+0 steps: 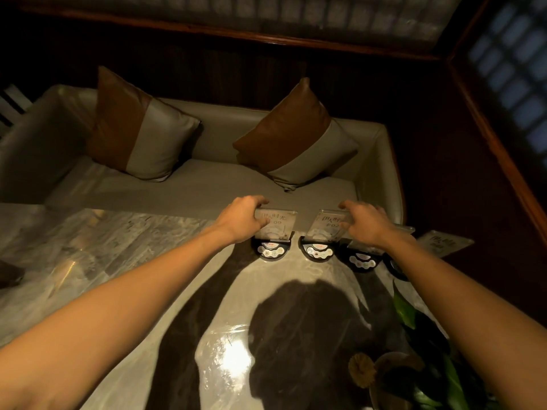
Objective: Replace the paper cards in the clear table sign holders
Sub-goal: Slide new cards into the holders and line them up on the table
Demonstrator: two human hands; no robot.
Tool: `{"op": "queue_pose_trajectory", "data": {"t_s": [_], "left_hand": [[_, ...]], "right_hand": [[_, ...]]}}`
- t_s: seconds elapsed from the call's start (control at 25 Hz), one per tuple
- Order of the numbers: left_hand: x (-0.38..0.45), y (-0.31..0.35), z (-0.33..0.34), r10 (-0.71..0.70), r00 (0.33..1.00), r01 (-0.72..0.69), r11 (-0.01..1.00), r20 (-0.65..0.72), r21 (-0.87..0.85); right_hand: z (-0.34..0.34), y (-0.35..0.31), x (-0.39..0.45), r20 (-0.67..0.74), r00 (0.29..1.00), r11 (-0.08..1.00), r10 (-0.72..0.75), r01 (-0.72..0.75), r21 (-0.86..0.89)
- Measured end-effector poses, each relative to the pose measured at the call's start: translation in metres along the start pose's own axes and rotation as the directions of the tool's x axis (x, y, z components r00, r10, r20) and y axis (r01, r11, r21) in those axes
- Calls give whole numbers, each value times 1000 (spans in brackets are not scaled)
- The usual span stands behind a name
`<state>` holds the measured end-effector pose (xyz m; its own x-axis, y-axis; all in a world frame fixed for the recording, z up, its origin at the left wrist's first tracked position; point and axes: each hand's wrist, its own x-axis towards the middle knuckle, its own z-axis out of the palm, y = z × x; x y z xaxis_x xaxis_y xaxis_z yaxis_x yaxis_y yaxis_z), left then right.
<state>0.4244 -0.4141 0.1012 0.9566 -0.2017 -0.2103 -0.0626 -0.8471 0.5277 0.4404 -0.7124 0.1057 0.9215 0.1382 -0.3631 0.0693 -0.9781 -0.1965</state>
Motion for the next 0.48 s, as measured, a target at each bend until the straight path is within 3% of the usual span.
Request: {"op": "queue_pose_trajectory", "data": {"t_s": [0.2, 0.48], "left_hand": [[-53, -16, -40, 26, 995, -36, 993, -92, -108], [-177, -68, -116, 12, 988, -32, 991, -152, -129]], "right_hand": [[-19, -44, -21, -81, 995, 995, -52, 45, -89], [-27, -191, -77, -149, 942, 953, -301, 299, -38]]}}
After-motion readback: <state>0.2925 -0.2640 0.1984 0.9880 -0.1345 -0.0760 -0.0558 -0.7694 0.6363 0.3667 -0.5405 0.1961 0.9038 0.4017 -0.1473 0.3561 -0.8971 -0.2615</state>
